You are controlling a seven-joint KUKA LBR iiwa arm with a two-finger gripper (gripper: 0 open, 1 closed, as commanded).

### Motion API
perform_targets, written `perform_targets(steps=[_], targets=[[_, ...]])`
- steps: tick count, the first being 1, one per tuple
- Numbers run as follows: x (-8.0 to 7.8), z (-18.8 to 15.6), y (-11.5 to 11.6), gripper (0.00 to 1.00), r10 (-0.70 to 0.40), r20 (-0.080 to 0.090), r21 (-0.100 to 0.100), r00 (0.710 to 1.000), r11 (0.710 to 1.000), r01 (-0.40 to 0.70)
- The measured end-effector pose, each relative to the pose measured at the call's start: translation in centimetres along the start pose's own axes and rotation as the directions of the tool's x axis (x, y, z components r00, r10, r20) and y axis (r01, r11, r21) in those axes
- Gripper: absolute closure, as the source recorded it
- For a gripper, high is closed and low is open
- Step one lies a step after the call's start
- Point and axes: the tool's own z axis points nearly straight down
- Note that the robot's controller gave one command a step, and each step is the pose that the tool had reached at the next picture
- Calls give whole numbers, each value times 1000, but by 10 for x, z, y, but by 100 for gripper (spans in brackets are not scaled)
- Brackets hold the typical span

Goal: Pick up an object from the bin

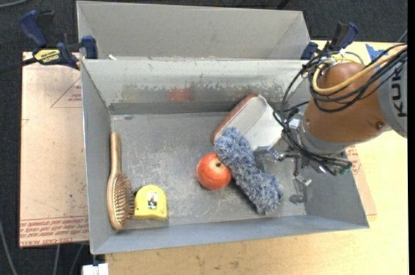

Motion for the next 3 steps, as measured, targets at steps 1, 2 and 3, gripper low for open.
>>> perform_targets(steps=[1,2,3], targets=[[3,41,-1,0,-315,4,5,949,949,315],[9,52,-4,100,-409,7,8,913,913,409],[9,52,-4,100,-409,7,8,913,913,409]])
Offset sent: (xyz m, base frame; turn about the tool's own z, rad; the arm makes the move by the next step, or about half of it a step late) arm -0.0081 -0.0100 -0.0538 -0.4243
